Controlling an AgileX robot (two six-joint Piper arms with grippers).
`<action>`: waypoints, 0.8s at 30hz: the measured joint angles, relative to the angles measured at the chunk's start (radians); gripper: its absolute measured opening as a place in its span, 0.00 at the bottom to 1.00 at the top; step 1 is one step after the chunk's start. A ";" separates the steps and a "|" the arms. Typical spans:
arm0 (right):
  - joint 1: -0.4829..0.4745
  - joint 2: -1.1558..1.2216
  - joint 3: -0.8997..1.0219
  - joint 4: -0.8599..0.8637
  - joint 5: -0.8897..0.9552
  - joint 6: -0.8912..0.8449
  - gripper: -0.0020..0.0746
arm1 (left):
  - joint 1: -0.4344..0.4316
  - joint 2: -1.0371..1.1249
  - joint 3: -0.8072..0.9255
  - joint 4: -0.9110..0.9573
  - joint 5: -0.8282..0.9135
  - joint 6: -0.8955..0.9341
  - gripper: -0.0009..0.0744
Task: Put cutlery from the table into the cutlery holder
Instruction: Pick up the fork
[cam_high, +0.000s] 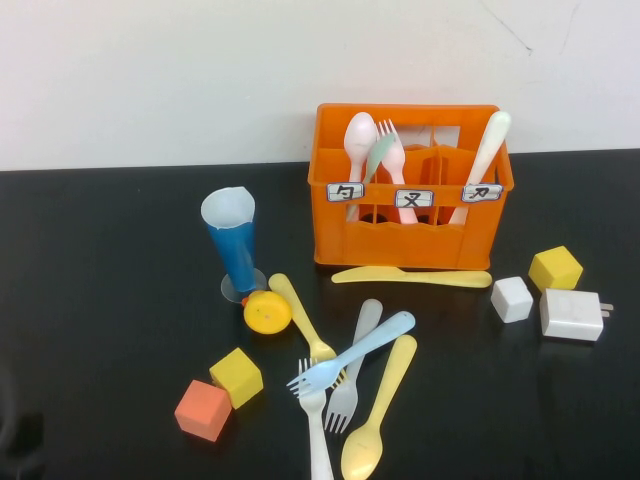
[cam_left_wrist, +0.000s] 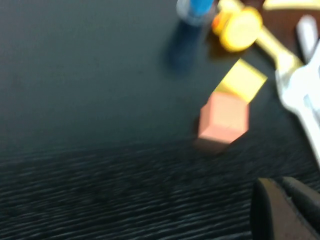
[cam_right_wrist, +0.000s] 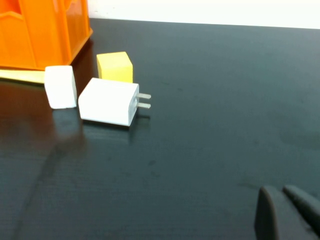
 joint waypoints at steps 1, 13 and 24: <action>0.000 0.000 0.000 0.000 0.000 0.000 0.02 | 0.000 0.052 -0.032 0.019 0.019 0.008 0.01; 0.000 0.000 0.000 0.000 0.000 0.000 0.02 | -0.416 0.514 -0.281 0.300 0.092 -0.157 0.01; 0.000 0.000 0.000 0.000 0.000 0.000 0.02 | -0.718 0.833 -0.415 0.304 0.035 -0.281 0.34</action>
